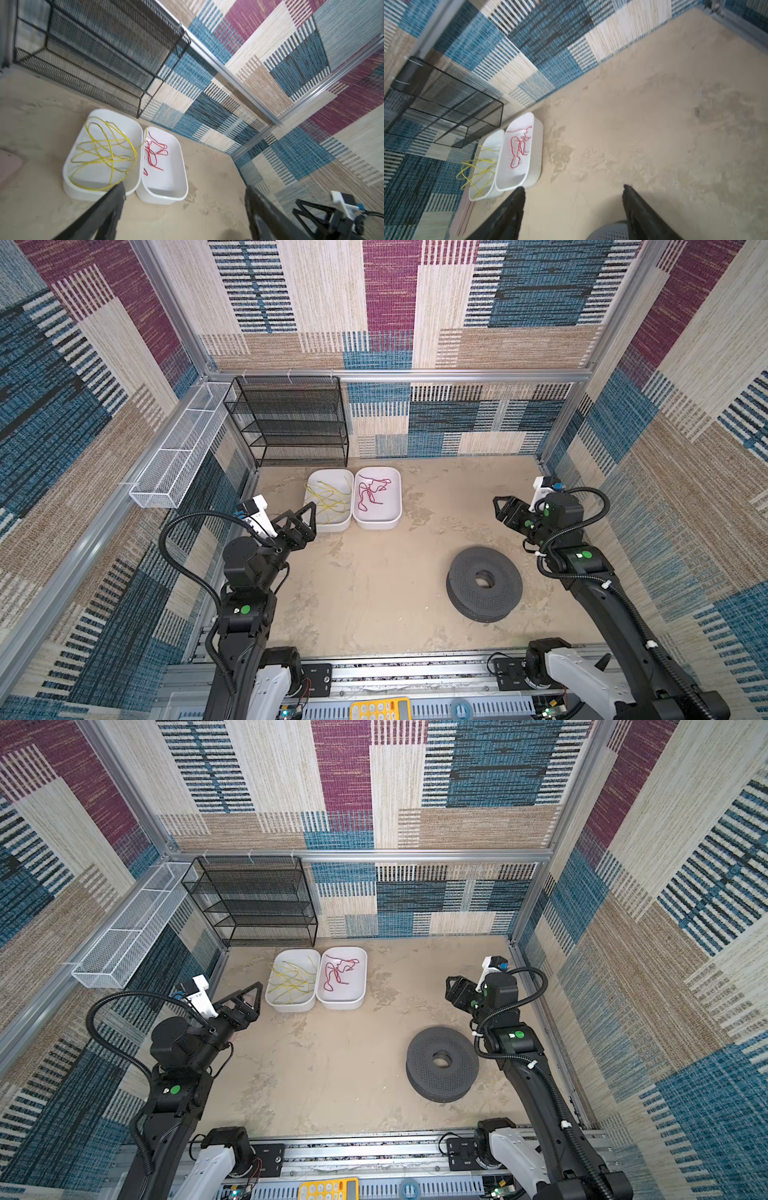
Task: Wrap the cables
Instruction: 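Move left gripper toward yellow cable tub while right gripper reaches grey spool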
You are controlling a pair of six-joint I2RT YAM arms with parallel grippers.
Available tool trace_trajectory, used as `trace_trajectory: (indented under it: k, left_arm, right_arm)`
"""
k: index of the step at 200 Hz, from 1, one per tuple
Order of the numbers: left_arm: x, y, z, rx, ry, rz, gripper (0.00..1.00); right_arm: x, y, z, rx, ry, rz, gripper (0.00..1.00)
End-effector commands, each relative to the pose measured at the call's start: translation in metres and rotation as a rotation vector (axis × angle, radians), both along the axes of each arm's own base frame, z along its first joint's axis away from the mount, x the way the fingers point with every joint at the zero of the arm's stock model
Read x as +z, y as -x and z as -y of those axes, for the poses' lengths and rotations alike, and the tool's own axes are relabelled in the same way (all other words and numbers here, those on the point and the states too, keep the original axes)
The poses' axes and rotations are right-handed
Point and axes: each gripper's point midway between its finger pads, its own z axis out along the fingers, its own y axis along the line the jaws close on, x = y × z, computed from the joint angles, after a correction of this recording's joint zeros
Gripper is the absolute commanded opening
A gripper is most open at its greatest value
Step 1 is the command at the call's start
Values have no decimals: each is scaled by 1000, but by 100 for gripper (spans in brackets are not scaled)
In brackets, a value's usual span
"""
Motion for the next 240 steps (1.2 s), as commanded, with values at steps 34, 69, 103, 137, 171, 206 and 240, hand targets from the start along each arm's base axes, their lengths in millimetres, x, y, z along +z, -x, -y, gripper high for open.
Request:
trace_trajectory:
  k: [34,69,103,137,171,206,240]
  left_arm:
    - [-49,4,60,-233,146,-168,81]
    - [-89,14,110,-320,61,-231,82]
    - [-92,6,120,-353,2,-279,83]
    - [-92,6,116,-324,13,-270,83]
    - [-90,5,108,-280,-5,-261,83]
    - [-91,1,105,-256,-15,-272,83]
    - [-96,2,100,-234,-26,-281,83]
  right_arm:
    - [-76,48,-12,58,-1,-299,60]
    - [-116,73,-35,131,-19,-421,59]
    - [-133,84,-45,161,-1,-465,62]
    - [-149,92,-51,174,-11,-500,62]
    - [-152,87,-56,198,-15,-496,62]
    - [-158,79,-73,254,-65,-498,62]
    - [-156,65,-92,309,-85,-482,62]
